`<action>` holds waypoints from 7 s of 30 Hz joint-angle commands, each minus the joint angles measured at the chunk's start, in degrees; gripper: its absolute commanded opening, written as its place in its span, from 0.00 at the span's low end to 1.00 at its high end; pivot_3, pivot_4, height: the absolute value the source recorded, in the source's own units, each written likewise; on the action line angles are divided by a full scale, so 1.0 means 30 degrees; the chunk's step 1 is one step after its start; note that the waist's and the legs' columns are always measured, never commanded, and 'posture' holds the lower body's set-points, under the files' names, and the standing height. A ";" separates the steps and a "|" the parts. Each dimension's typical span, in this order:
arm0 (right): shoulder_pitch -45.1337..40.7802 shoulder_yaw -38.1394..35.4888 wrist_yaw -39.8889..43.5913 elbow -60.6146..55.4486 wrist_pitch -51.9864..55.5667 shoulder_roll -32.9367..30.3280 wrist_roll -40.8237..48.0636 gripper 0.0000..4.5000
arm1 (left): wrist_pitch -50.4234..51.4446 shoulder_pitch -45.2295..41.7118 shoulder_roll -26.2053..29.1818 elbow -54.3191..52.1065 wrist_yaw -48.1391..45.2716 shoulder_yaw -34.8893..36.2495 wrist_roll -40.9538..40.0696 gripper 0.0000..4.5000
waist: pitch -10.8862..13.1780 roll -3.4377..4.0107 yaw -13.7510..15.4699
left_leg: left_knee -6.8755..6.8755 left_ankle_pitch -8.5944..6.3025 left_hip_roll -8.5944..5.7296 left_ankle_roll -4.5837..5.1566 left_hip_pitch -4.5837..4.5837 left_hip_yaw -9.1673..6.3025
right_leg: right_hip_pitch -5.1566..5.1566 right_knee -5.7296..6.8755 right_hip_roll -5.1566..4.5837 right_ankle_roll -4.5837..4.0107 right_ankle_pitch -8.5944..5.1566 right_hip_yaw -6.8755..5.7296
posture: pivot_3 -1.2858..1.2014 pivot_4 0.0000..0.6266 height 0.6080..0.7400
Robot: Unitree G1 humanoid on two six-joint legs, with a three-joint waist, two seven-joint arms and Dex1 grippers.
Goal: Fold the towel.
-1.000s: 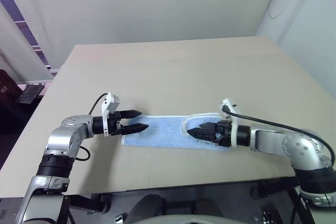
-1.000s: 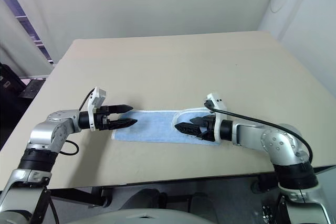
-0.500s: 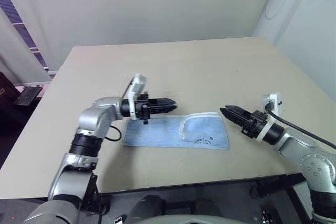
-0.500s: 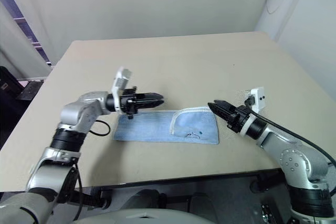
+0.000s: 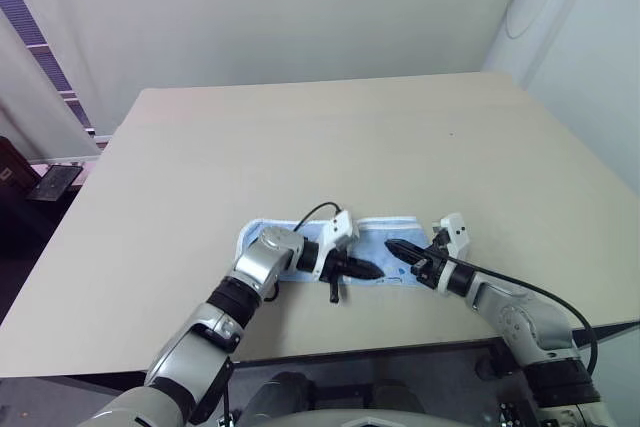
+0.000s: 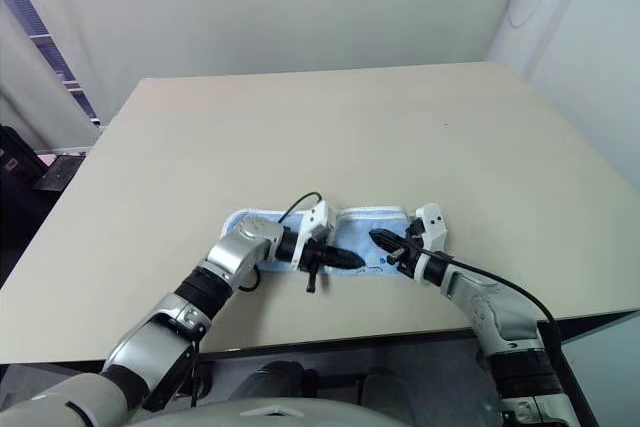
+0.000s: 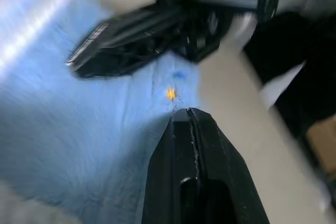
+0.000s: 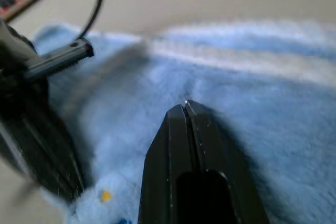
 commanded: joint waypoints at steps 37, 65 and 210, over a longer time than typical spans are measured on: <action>-0.5780 -0.3172 -0.0163 -0.1390 0.8761 0.0823 0.5560 0.99 | 2.6155 0.4695 1.3443 -0.7357 0.8788 1.4403 -1.7414 1.00 | 0.0017 0.0033 -0.0066 | -0.0155 0.0008 0.0012 -0.0038 0.0072 -0.0082 | -0.0095 0.0046 0.0111 -0.0046 0.0011 0.0120 | 0.52 0.00 1.00; -0.6037 -0.4577 -0.2927 -0.0562 0.9039 0.1496 0.5166 0.99 | 2.6086 0.3762 0.9413 -0.3311 1.7591 1.5263 -2.0197 1.00 | -0.0025 0.0151 -0.0009 | -0.0157 0.0012 -0.0003 -0.0086 0.0086 -0.0086 | -0.0079 0.0038 0.0100 -0.0245 0.0055 0.0117 | 0.52 0.00 1.00; -0.5566 -0.0511 0.6078 0.4462 1.4836 -0.5202 0.5413 0.95 | 0.4645 0.3150 0.7637 -1.1415 -0.1901 0.4434 -0.5102 0.01 | -0.0010 0.0033 -0.0194 | -0.0096 0.0032 0.0020 -0.0102 0.0060 -0.0109 | -0.0024 -0.0054 0.0116 -0.0179 0.0045 0.0103 | 0.52 0.00 1.00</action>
